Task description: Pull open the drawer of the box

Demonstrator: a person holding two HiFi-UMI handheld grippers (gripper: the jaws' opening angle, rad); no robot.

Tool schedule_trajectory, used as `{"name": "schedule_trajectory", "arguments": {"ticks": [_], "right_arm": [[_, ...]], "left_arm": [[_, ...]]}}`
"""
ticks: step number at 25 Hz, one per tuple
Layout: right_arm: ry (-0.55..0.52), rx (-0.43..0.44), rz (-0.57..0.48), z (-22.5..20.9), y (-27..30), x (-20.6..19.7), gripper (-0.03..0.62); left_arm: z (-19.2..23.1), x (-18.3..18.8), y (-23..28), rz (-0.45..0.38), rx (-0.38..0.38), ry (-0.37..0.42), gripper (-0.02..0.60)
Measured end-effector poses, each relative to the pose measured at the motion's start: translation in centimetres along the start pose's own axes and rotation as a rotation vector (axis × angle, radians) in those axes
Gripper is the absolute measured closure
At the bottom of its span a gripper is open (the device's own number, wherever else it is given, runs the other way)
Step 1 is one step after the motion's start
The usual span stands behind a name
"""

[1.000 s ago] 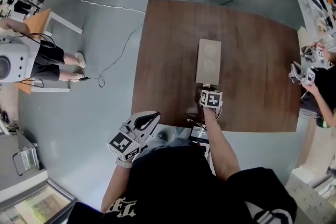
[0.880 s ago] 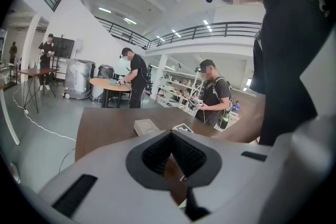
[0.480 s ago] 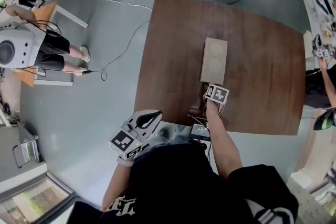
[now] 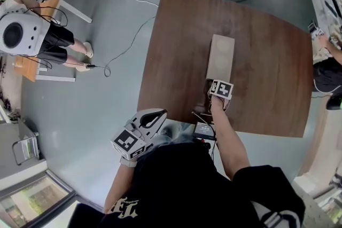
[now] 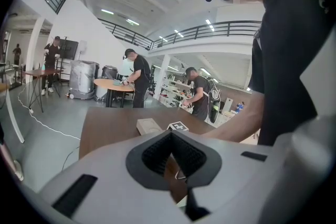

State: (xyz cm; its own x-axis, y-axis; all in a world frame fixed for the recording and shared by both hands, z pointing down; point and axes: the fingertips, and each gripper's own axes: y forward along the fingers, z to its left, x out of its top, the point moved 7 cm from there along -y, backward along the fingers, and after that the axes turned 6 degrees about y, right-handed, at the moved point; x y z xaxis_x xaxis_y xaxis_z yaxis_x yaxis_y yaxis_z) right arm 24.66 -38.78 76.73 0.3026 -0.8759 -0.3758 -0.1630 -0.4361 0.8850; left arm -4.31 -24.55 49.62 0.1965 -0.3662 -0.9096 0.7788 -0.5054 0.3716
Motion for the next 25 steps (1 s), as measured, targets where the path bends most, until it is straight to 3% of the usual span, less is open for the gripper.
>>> {"name": "schedule_trajectory", "arguments": {"ticks": [16, 25], "right_arm": [[0.005, -0.018, -0.030, 0.2, 0.1, -0.2, 0.422], [-0.003, -0.017, -0.032, 0.4, -0.5, -2.3, 0.422]], "left_arm": [[-0.5, -0.9, -1.8, -0.012, 0.018, -0.008, 0.577], [-0.5, -1.5, -3.3, -0.029, 0.017, -0.006, 0.578]]}}
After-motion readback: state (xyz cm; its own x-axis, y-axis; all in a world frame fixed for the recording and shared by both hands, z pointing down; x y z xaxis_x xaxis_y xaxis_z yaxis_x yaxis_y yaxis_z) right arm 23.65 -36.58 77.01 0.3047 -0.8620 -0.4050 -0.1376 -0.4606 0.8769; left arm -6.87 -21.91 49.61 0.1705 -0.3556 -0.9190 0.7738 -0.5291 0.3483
